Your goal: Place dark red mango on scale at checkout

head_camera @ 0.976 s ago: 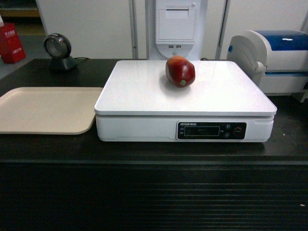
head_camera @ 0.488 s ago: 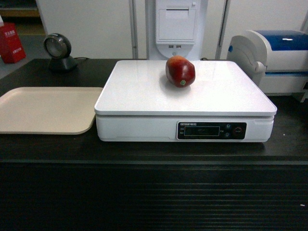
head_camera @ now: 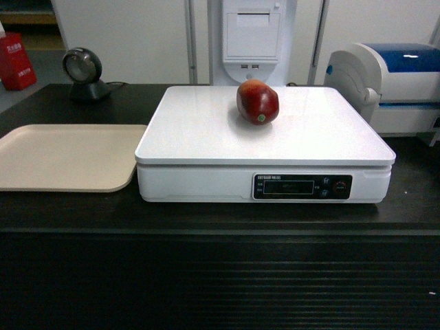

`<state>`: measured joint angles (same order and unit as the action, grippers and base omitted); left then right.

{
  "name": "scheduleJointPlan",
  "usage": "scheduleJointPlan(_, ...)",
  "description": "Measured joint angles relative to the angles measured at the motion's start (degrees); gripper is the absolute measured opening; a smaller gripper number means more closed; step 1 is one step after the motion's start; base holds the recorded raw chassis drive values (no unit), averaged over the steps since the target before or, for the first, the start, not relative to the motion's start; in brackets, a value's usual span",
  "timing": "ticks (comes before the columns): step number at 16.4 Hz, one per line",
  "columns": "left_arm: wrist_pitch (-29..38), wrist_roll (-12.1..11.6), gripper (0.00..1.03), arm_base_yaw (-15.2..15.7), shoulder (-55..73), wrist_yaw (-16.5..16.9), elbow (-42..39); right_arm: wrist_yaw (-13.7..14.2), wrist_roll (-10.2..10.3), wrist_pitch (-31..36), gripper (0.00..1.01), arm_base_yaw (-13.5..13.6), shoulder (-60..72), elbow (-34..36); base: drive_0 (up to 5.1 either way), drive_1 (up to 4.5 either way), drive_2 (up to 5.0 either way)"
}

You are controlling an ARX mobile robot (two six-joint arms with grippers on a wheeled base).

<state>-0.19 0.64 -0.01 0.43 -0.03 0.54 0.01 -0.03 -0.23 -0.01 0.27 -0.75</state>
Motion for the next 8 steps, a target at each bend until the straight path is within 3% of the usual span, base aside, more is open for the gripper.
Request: scheduleJointPlan(8, 0.1, 0.0, 0.98, 0.0, 0.0, 0.0, 0.0, 0.0, 0.0, 0.1, 0.98, 0.0, 0.0, 0.0, 0.0, 0.00, 0.0)
